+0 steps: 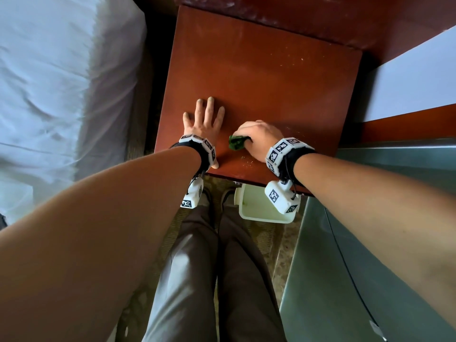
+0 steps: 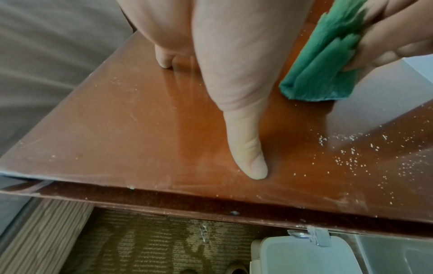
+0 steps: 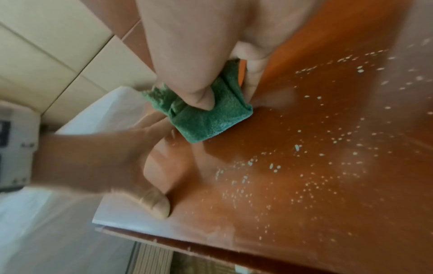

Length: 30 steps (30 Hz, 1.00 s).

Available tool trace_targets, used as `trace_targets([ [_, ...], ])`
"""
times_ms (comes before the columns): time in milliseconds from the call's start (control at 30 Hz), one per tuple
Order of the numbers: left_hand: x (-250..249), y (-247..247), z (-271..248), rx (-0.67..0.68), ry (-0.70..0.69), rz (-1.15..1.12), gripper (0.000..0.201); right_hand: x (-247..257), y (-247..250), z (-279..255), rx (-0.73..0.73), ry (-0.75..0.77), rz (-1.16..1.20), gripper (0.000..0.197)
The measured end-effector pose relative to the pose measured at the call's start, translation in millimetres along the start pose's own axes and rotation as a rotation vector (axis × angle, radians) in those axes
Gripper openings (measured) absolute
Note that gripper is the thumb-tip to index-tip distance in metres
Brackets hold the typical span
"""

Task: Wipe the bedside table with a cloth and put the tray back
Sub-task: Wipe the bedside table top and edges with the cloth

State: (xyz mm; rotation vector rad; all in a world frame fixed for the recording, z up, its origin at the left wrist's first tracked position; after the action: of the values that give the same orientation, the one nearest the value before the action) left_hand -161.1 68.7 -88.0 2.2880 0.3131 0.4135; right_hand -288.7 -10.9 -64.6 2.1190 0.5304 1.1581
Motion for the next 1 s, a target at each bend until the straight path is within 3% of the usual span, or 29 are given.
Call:
trace_targets([
  [167,0,1,-3,-0.012,-0.003,-0.015,0.164,6,-14,-19,0.268,0.073,-0.166,0.038],
  [333,-1,4,-3,-0.009,-0.009,-0.013,0.162,-11,-6,-39,0.373,0.113,-0.274,0.039],
  [567,2,1,-3,-0.035,-0.030,-0.037,0.162,27,-14,-24,0.242,0.232,-0.204,0.036],
  [733,1,1,-5,-0.042,-0.018,-0.046,0.161,44,-52,-17,0.427,0.274,-0.270,0.046],
  [1000,2,2,-4,-0.021,-0.035,-0.042,0.161,9,-27,-48,0.450,0.236,-0.352,0.046],
])
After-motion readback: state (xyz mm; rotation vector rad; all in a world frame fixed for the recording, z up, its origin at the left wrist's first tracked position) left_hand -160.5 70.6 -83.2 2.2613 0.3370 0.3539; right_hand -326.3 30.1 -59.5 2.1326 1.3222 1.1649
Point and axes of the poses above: each hand's wrist, its own z-axis towards the middle knuckle, its own y-axis out of the back of the hand, x = y × z, the point moved 5 cm from there along z, towards the middle knuckle, and after that the axes turned 7 degrees about y, right-handed, at the moved point
